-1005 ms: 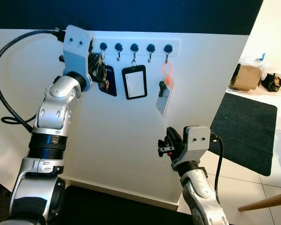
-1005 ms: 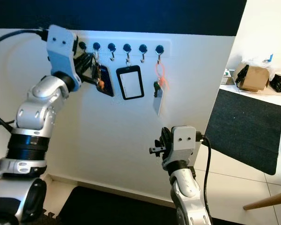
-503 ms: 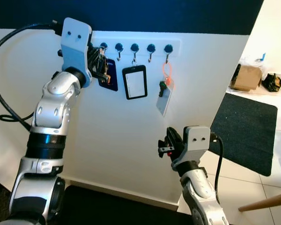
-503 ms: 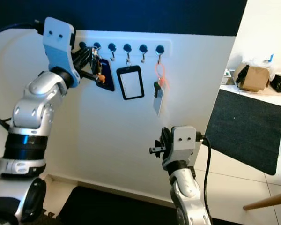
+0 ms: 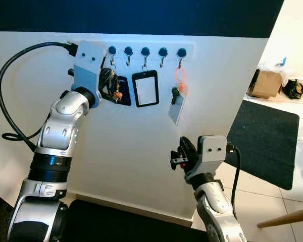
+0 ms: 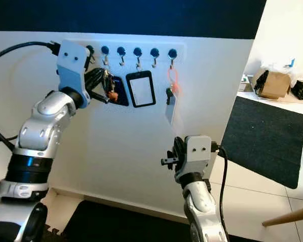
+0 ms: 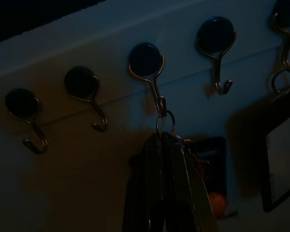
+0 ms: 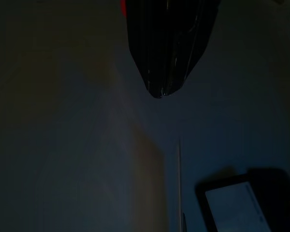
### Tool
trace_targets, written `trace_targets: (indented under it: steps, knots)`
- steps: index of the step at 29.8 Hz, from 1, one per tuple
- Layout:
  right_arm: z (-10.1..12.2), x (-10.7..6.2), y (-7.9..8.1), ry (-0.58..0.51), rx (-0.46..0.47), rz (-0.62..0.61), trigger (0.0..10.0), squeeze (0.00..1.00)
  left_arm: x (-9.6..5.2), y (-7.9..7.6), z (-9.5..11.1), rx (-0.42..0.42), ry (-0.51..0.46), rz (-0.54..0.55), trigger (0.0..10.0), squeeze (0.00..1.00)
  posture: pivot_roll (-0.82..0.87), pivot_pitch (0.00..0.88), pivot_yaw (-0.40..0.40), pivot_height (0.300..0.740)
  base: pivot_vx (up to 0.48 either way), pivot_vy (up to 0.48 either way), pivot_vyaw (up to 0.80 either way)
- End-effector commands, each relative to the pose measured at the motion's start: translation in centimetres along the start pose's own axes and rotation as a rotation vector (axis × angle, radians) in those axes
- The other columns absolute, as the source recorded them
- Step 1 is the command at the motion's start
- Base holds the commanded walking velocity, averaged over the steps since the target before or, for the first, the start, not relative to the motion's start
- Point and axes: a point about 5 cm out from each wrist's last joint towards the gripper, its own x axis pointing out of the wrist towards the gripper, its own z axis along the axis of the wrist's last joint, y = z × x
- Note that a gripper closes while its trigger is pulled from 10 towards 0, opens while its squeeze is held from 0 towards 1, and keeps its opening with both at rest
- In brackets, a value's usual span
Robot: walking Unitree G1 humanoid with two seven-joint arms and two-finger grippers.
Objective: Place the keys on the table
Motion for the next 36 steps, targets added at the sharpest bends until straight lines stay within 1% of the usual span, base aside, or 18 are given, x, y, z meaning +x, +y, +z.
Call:
trace_targets:
  steps: [1, 4, 7, 12, 13, 15, 23, 30, 36]
  knots:
    - [0.0, 0.0, 0.3, -0.008, 0.004, 0.008, 10.0, 0.0, 0.1, 0.5, 0.0, 0.011, 0.013, 0.012, 10.0, 0.0, 0.02, 0.192, 0.083, 0.74, 0.0, 0.0, 0.0]
    - [0.0, -0.1, 0.3, -0.007, 0.004, 0.006, 10.0, 0.0, 0.5, 1.0, 0.5, 0.015, 0.006, 0.026, 10.0, 0.0, 0.02, 0.192, 0.084, 0.74, 0.0, 0.0, 0.0]
    - [0.0, -0.1, 0.4, -0.006, 0.004, 0.006, 10.0, 0.0, 0.9, 1.2, 0.6, 0.021, 0.001, 0.034, 10.0, 0.0, 0.02, 0.193, 0.086, 0.74, 0.0, 0.0, 0.0]
    - [0.0, -0.1, 0.4, -0.006, 0.005, 0.005, 10.0, 0.0, 1.4, 1.0, 0.9, 0.02, -0.008, 0.028, 10.0, 0.0, 0.01, 0.195, 0.091, 0.74, 0.0, 0.0, 0.0]
    - [0.0, -0.2, 0.4, -0.006, 0.004, 0.001, 10.0, 0.0, 1.6, 0.6, 1.0, 0.021, -0.011, 0.013, 10.0, 0.0, 0.01, 0.196, 0.094, 0.74, 0.0, 0.0, 0.0]
    - [0.0, -0.3, 0.3, -0.005, 0.002, -0.003, 10.0, 0.0, 1.7, 0.4, 1.1, 0.02, -0.014, 0.003, 10.0, 0.0, 0.01, 0.196, 0.096, 0.74, 0.0, 0.0, 0.0]
    - [-0.1, -0.4, 0.2, -0.002, 0.0, -0.007, 10.0, 0.0, 1.6, 0.7, 1.5, 0.022, -0.026, 0.007, 10.0, 0.0, 0.01, 0.196, 0.095, 0.74, 0.0, 0.0, 0.0]
    - [-0.1, -0.3, 0.3, 0.0, 0.003, 0.006, 10.0, 0.0, 0.9, 2.1, 2.0, 0.039, -0.04, 0.044, 10.0, 0.0, 0.02, 0.197, 0.081, 0.74, 0.0, 0.0, 0.0]
    - [-0.1, -0.2, 0.4, 0.0, 0.003, 0.01, 10.0, 0.0, 0.7, 2.5, 2.3, 0.042, -0.047, 0.06, 10.0, 0.0, 0.02, 0.197, 0.078, 0.74, 0.0, 0.0, 0.0]
